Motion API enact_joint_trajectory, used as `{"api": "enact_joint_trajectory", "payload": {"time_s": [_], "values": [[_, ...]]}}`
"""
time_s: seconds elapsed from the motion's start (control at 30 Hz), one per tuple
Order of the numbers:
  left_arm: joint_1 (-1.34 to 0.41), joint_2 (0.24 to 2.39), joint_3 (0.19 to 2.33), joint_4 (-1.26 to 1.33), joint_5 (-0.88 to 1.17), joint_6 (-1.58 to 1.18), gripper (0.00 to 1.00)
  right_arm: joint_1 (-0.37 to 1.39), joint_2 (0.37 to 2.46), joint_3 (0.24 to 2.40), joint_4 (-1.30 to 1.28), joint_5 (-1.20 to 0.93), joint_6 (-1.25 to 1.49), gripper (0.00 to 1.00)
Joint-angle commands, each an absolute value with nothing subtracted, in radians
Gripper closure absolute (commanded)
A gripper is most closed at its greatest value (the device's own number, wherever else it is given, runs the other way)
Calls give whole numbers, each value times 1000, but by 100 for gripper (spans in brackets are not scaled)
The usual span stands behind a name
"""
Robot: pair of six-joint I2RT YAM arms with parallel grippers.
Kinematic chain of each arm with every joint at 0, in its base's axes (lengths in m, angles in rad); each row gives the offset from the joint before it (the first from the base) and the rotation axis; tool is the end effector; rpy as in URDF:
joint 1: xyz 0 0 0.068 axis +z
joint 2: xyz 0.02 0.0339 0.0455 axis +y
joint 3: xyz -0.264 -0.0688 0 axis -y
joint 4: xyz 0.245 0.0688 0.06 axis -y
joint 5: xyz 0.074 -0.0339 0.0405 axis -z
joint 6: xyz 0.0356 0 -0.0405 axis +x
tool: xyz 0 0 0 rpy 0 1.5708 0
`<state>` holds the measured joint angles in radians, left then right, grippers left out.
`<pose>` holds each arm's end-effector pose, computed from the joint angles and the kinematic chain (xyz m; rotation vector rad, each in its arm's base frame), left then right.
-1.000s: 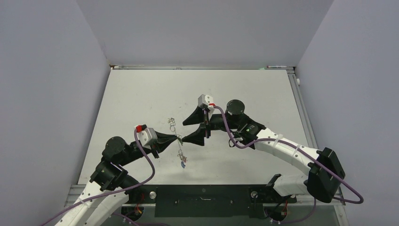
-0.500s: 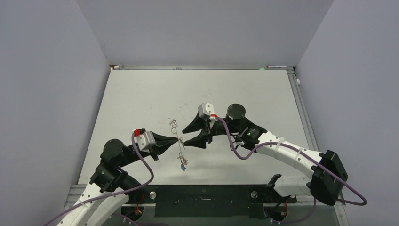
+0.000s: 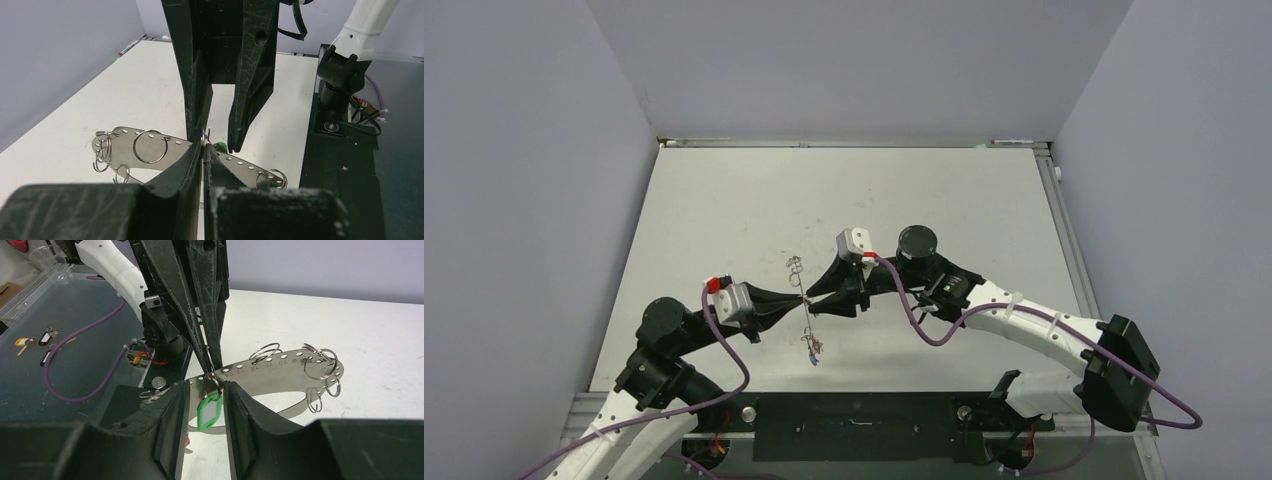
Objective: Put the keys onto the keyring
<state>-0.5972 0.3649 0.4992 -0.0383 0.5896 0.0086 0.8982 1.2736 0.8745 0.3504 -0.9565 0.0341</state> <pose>0.0809 -0.0789 0.3099 0.9129 1.2639 -0.9019 0.1555 0.2420 0.3214 -1.4120 1.1421 1.4512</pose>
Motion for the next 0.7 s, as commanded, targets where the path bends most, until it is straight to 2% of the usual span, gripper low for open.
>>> {"api": "enact_joint_trajectory", "payload": {"time_s": [0.0, 0.4, 0.67], "values": [[-603, 349, 508, 56, 608, 6, 100, 912, 1289, 912, 388, -956, 8, 68], [-603, 352, 508, 55, 605, 6, 100, 921, 1285, 912, 404, -949, 8, 70], [-603, 348, 509, 53, 600, 6, 100, 922, 1262, 904, 411, -920, -18, 67]]}}
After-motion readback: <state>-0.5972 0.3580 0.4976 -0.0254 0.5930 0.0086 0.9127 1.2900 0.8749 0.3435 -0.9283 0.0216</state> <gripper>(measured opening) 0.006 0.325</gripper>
